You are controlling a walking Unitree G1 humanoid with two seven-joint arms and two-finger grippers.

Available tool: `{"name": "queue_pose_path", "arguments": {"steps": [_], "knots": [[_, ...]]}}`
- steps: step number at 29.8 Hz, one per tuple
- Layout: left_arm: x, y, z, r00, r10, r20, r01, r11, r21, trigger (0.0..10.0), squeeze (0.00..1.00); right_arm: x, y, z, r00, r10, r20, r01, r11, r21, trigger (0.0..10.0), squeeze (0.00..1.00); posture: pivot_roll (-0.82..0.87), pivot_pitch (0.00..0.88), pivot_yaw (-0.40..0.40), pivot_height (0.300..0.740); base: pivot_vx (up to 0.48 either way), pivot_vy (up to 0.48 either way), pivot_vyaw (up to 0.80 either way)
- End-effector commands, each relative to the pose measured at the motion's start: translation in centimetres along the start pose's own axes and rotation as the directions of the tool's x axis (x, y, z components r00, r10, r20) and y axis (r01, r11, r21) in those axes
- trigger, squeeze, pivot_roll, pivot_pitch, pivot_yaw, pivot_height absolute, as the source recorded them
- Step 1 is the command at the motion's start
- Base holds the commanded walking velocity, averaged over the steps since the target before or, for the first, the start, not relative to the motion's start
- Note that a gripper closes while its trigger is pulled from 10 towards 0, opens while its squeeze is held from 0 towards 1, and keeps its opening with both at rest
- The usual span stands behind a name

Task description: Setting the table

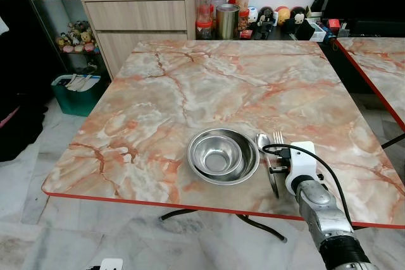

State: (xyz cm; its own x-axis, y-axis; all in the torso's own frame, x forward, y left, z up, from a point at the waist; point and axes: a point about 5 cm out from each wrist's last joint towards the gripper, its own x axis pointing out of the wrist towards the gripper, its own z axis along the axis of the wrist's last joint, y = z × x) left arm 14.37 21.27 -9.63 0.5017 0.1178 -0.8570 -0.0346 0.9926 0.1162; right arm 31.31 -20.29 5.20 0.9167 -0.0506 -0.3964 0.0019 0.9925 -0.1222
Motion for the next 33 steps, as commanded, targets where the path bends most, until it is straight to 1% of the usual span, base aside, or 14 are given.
{"name": "queue_pose_path", "arguments": {"steps": [1,2,8,10,11,12,16,17,18,21,25,26,31,33], "knots": [[0.0,0.4,0.2,1.000,0.012,-0.005,-0.012,1.000,0.020,10.0,0.00,0.2,-0.3,0.3,1.000,-0.009,0.010,0.009,1.000,0.003,10.0,0.00,0.06,0.000,0.036,0.740,0.000,0.000,0.00],[0.0,0.4,0.2,1.000,0.012,-0.005,-0.012,1.000,0.020,10.0,0.00,0.2,-0.3,0.3,1.000,-0.009,0.010,0.009,1.000,0.003,10.0,0.00,0.06,0.000,0.036,0.740,0.000,0.000,0.00],[-0.1,2.4,0.5,0.999,0.032,-0.005,-0.032,0.999,0.015,10.0,0.00,0.3,-0.3,0.1,1.000,-0.012,0.004,0.012,1.000,0.001,10.0,0.00,0.07,0.000,0.036,0.740,0.000,0.000,0.00],[-0.1,2.5,0.5,0.999,0.033,-0.005,-0.033,0.999,0.014,10.0,0.00,0.3,-0.3,0.1,1.000,-0.012,0.003,0.012,1.000,0.001,10.0,0.00,0.07,0.000,0.036,0.740,0.000,0.000,0.00],[-0.1,2.7,0.4,0.999,0.036,-0.006,-0.036,0.999,0.014,10.0,0.00,0.3,-0.3,0.0,1.000,-0.012,0.002,0.012,1.000,0.003,10.0,0.80,0.07,0.000,0.036,0.740,0.000,0.000,0.00],[-0.2,3.0,0.3,0.999,0.037,-0.006,-0.037,0.999,0.015,10.0,0.00,0.3,-0.2,0.0,1.000,-0.012,0.001,0.012,1.000,0.005,10.0,0.87,0.07,0.000,0.036,0.740,0.000,0.000,0.00],[-0.3,3.2,0.2,0.999,0.038,-0.008,-0.038,0.999,0.015,10.0,0.00,0.3,0.0,-0.1,1.000,-0.007,0.000,0.007,1.000,0.007,10.0,0.88,0.07,0.000,0.036,0.740,0.000,0.000,0.00],[-0.3,3.0,0.0,0.999,0.035,-0.010,-0.035,0.999,0.014,10.0,0.00,0.3,0.0,-0.1,1.000,-0.007,-0.001,0.007,1.000,0.007,10.0,0.96,0.07,0.000,0.036,0.740,0.000,0.000,0.00],[-0.3,2.9,-0.1,0.999,0.034,-0.011,-0.033,0.999,0.014,10.0,0.00,0.3,0.1,-0.1,1.000,-0.007,-0.001,0.007,1.000,0.008,10.0,1.00,0.07,0.000,0.036,0.740,0.000,0.000,0.00],[-0.3,2.4,-0.4,1.000,0.027,-0.014,-0.027,1.000,0.016,10.0,0.00,0.2,0.2,-0.2,1.000,-0.002,-0.001,0.002,1.000,0.010,10.0,1.00,0.07,0.000,0.037,0.740,0.000,0.000,0.00],[-0.3,2.2,-0.5,1.000,0.024,-0.016,-0.024,1.000,0.016,10.0,0.00,0.2,0.2,-0.2,1.000,-0.006,0.002,0.006,1.000,0.008,10.0,1.00,0.07,0.000,0.037,0.740,0.000,0.000,0.00],[-0.3,2.1,-0.6,1.000,0.023,-0.017,-0.023,1.000,0.015,10.0,0.00,0.2,0.1,0.0,1.000,-0.010,0.009,0.010,1.000,0.004,10.0,0.00,0.07,0.000,0.036,0.740,0.000,0.000,0.00],[-0.3,2.1,-0.7,1.000,0.023,-0.019,-0.023,1.000,0.013,10.0,0.00,0.1,0.0,0.8,0.998,-0.026,0.053,0.026,1.000,0.005,10.0,0.00,0.07,0.000,0.037,0.740,0.000,0.000,0.00],[-0.3,2.1,-0.7,1.000,0.024,-0.020,-0.024,1.000,0.013,10.0,0.00,0.0,0.0,1.6,0.993,-0.029,0.112,0.026,0.999,0.028,10.0,0.00,0.07,0.000,0.037,0.740,0.000,0.000,0.00]]}}
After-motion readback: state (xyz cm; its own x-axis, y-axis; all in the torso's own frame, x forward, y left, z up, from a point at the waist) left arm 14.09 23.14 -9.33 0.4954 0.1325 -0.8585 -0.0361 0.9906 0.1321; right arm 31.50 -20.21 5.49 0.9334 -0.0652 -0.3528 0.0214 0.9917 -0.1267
